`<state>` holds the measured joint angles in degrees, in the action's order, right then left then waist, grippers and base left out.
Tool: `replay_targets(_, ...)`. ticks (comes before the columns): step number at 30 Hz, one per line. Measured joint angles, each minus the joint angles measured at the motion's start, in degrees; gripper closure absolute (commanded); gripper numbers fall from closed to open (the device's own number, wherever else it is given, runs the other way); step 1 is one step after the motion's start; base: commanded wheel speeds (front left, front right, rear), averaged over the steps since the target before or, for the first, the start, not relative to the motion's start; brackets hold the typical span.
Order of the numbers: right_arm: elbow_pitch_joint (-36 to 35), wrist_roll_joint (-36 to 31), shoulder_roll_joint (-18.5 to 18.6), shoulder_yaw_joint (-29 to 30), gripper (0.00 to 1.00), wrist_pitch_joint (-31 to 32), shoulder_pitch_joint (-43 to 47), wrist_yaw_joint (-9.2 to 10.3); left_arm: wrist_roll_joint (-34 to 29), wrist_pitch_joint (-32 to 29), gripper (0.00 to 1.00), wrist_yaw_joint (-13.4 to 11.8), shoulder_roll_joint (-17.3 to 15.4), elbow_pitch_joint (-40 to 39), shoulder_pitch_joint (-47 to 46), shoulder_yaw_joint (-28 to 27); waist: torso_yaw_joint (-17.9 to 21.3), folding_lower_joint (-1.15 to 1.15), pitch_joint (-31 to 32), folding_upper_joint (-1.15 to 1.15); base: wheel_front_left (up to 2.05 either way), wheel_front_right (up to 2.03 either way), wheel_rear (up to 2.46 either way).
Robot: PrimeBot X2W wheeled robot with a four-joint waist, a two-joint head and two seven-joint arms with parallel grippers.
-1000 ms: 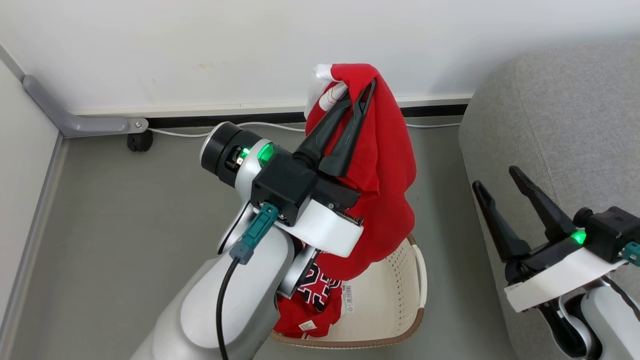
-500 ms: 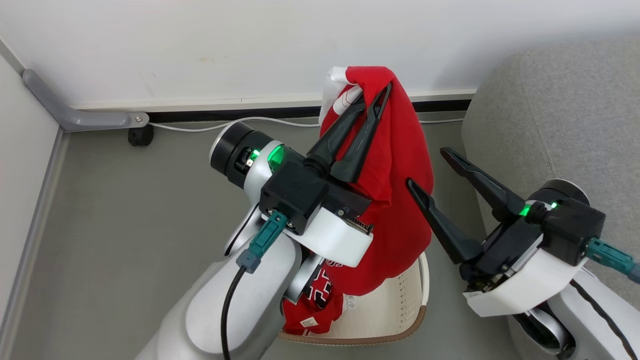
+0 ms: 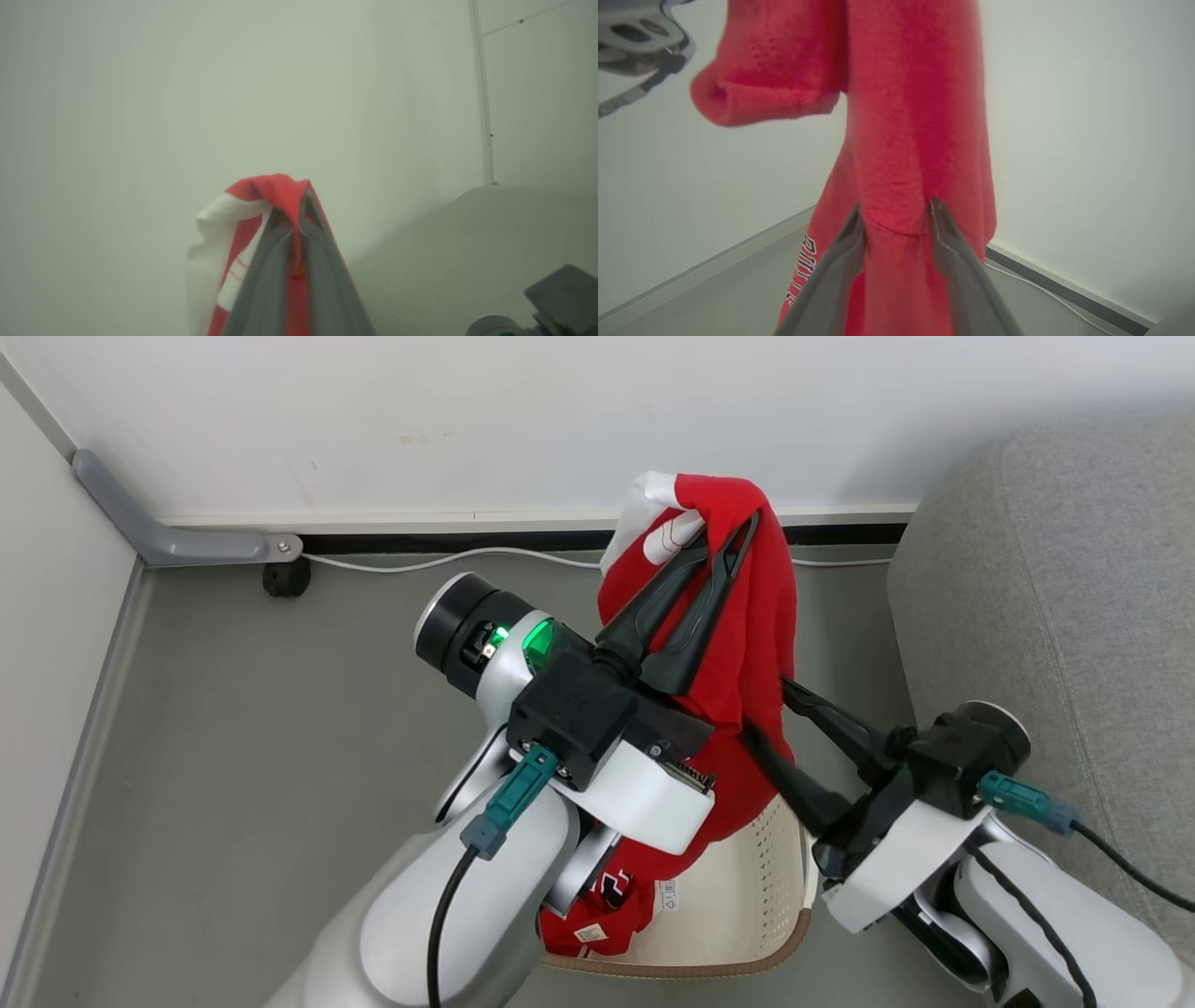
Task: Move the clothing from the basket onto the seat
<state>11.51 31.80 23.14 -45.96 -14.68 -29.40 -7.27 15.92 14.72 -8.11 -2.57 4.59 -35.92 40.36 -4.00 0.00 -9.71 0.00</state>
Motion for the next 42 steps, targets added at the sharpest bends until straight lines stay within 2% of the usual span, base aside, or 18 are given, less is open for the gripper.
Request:
replay_targets(1,0.31,0.18,-0.04,0.03,0.88,0.0,-0.3,0.0,0.23,0.0,1.0,0.0,0.01,0.04,0.0,0.14,-0.01,0.0,-0.01,0.0,0.0,0.0,0.0)
replay_targets(2,0.46,0.36,-0.08,0.16,1.0,0.0,-0.48,0.0,0.43,0.0,1.0,0.0,0.01,0.12,0.01,0.33,-0.02,0.0,-0.03,0.0,0.0,0.0,0.0)
replay_targets(9,0.41,1.46,0.19,1.53,1.0,0.0,-0.63,0.0,1.82,0.01,1.0,0.55,0.01,1.4,0.3,0.48,0.58,0.0,-0.13,0.0,0.0,0.0,0.0)
replay_targets(10,0.38,1.46,0.2,1.64,1.0,0.0,-0.59,0.0,1.91,0.01,0.53,0.79,0.01,1.44,0.36,0.45,0.71,0.0,-0.11,0.0,0.0,0.0,0.0)
replay_targets(11,0.31,1.47,0.2,1.8,1.0,0.0,-0.55,0.0,2.21,0.01,0.0,1.07,0.01,1.45,0.49,0.35,0.86,0.0,-0.07,0.0,0.0,0.0,0.0)
replay_targets(26,-5.5,2.04,0.81,13.08,1.0,0.0,2.84,0.0,3.93,0.0,0.0,6.08,0.01,9.37,4.13,-0.59,4.18,0.0,0.22,0.0,0.0,0.0,0.0)
replay_targets(35,-8.13,3.1,1.18,21.31,1.0,0.0,3.58,0.0,3.66,0.0,0.0,7.91,-0.02,11.99,5.5,-1.8,9.8,0.0,0.06,0.0,0.0,0.0,0.0)
replay_targets(42,-8.82,3.25,1.2,25.06,1.0,0.0,3.61,0.0,3.46,0.0,0.0,8.8,-0.05,13.0,7.29,-2.64,15.04,0.0,0.18,0.0,0.0,0.0,0.0)
